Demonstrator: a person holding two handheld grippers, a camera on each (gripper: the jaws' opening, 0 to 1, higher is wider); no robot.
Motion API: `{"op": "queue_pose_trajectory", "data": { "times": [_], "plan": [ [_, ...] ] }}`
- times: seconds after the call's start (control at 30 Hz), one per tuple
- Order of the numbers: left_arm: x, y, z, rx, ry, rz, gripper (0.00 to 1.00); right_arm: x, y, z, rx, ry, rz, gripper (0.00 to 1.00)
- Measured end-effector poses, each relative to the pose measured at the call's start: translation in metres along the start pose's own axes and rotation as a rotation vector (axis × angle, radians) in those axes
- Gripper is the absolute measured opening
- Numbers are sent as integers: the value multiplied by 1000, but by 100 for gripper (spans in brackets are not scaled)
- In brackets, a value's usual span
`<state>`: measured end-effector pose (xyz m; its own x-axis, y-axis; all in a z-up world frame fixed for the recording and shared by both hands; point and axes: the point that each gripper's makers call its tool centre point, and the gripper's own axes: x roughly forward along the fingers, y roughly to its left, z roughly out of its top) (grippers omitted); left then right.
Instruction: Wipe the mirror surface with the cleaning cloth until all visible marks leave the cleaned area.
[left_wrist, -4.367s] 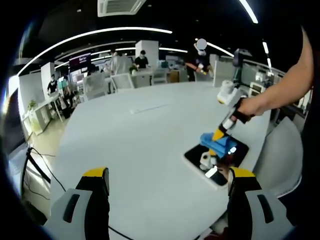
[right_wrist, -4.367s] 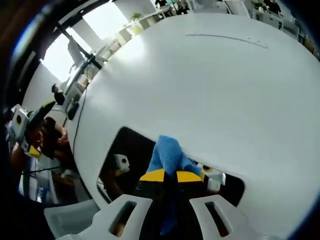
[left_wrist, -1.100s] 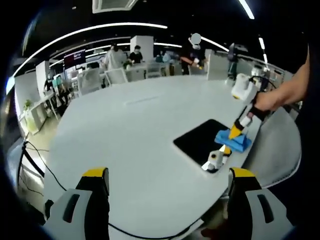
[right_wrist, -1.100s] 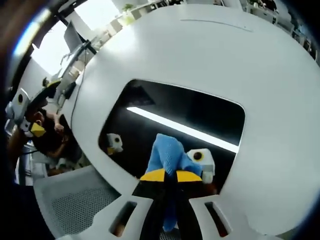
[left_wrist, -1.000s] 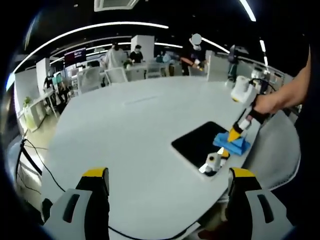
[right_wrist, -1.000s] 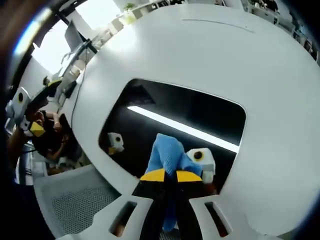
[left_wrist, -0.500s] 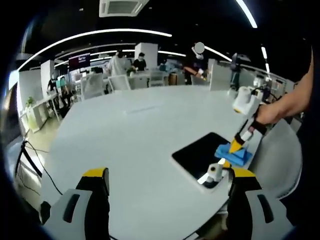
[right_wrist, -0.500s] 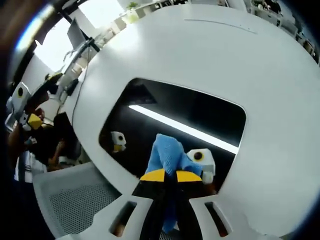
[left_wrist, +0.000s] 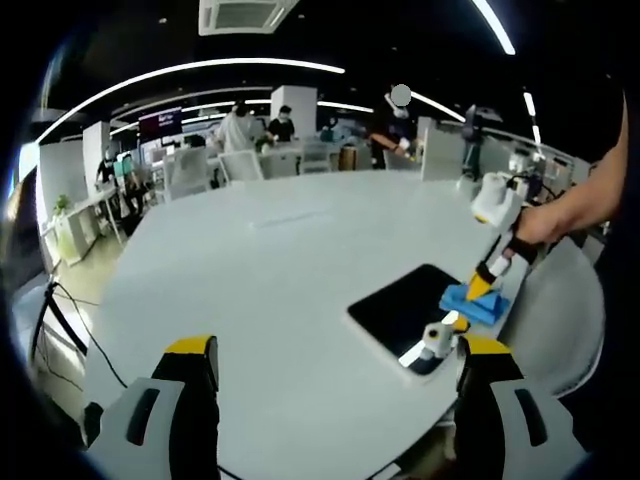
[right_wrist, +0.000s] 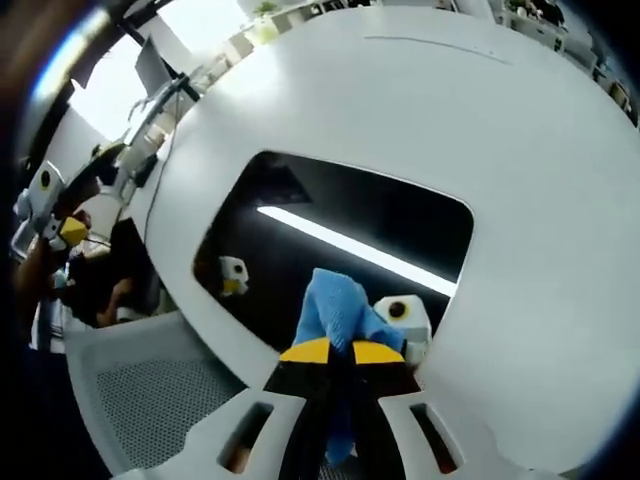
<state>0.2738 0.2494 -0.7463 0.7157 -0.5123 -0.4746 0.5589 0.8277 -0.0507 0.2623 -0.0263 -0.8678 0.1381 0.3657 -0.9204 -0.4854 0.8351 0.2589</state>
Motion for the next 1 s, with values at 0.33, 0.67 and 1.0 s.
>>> {"op": "queue_pose_trajectory", "data": {
  "times": [0.33,0.67,1.0],
  "plan": [
    [3,-2,-1,-2,1,-3,99,-6,-18,-6,31,16,-7,0],
    [6,-2,0,-3,0,-1,99,-7,-23,-6,46,28,-10,0],
    [5,-2,-3,-9,6,3,99,-9,-28,-5,43,35,-8,0]
  ]
}}
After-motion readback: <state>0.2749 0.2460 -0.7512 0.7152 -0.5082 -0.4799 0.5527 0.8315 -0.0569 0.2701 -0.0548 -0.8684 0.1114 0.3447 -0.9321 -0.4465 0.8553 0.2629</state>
